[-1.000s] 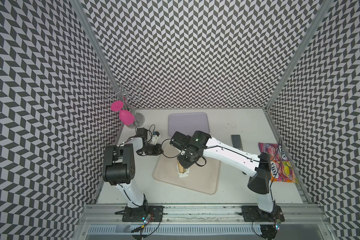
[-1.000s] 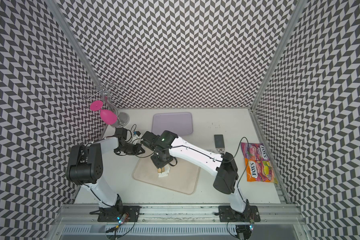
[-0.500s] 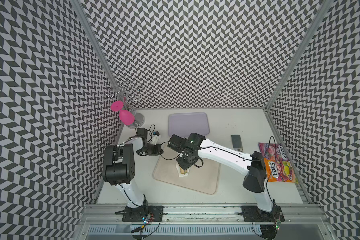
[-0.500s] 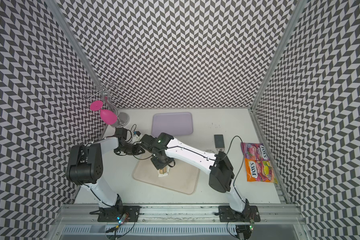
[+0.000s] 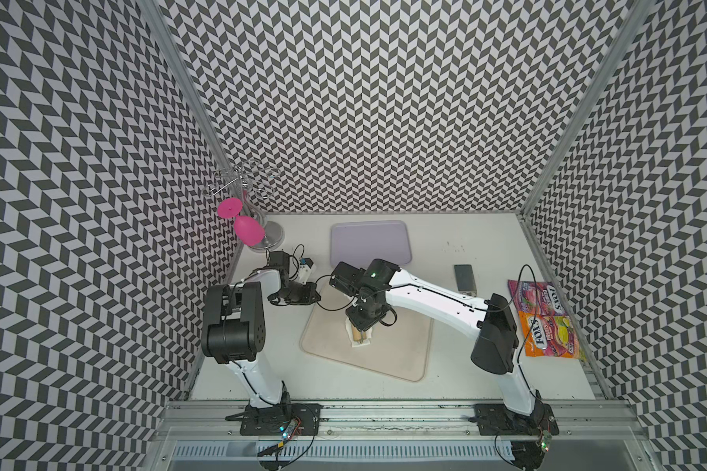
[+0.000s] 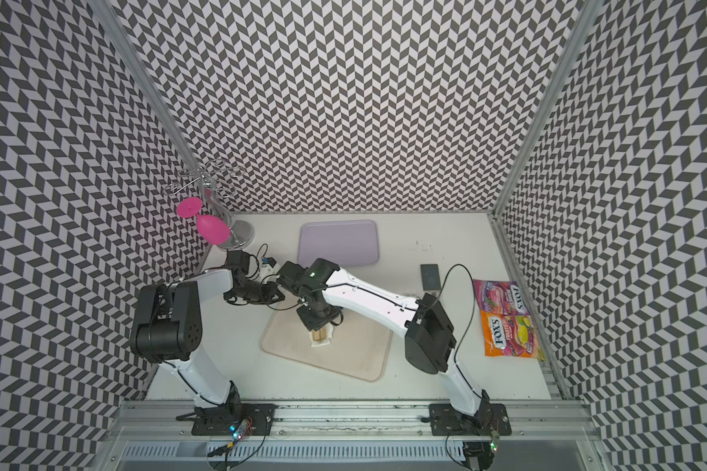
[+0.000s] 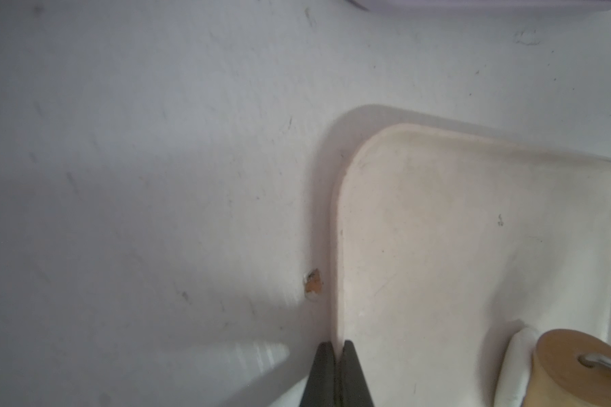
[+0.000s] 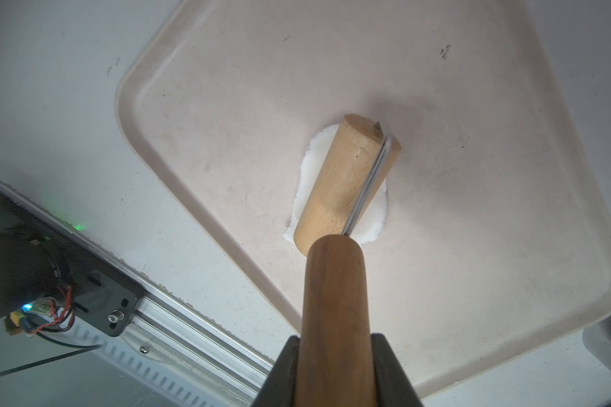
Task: Roll out the dumpling wrappers from the dough
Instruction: Flatten out the dough on the work surface.
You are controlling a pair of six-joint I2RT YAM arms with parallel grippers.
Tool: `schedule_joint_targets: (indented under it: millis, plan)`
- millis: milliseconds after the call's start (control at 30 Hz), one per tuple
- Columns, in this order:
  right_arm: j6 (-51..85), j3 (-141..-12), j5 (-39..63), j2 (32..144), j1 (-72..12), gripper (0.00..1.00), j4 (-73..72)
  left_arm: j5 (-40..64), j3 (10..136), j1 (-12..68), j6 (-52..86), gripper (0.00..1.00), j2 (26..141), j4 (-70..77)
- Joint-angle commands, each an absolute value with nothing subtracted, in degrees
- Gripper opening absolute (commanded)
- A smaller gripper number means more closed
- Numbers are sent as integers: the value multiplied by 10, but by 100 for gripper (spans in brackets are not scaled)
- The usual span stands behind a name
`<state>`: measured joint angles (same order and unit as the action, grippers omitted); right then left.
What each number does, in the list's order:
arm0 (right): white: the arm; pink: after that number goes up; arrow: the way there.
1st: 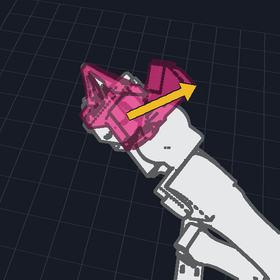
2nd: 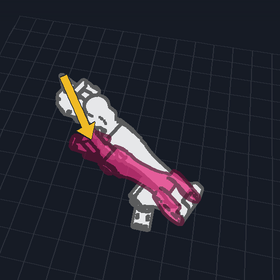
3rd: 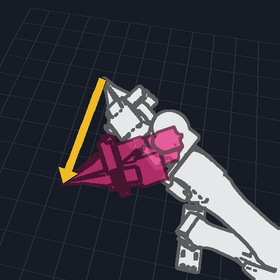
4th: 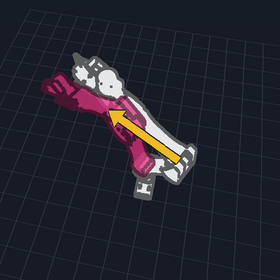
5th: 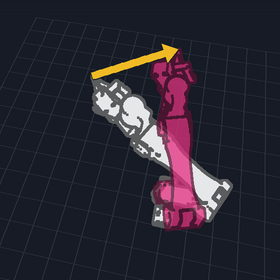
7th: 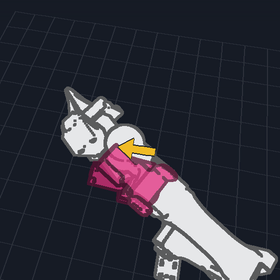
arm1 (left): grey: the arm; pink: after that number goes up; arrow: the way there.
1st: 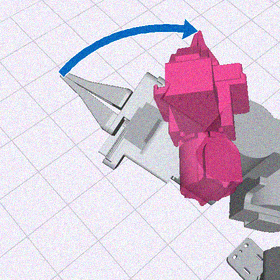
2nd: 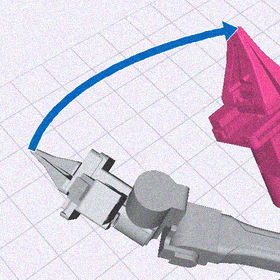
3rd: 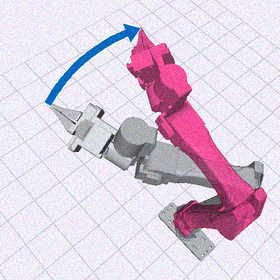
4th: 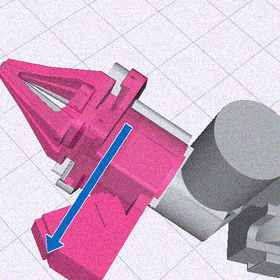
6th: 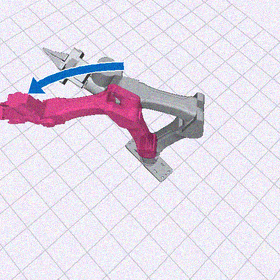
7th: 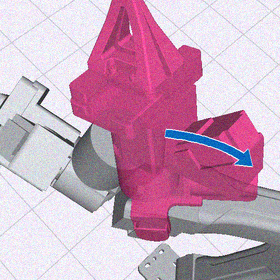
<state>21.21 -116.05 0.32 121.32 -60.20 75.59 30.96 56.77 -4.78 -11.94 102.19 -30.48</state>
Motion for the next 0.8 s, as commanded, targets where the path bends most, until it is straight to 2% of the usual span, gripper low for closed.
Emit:
schedule_joint_targets:
  millis: [0, 367, 767]
  plan:
    - [218, -1111, 21, 1259, -586, 0, 740, 295, 560, -53, -128, 0, 1024, -316]
    - [200, -1014, 114, 1258, -536, 0, 662, 295, 558, -53, -129, 0, 1026, -315]
    - [199, -934, 156, 1256, -490, 0, 590, 295, 558, -53, -128, 0, 1026, -315]
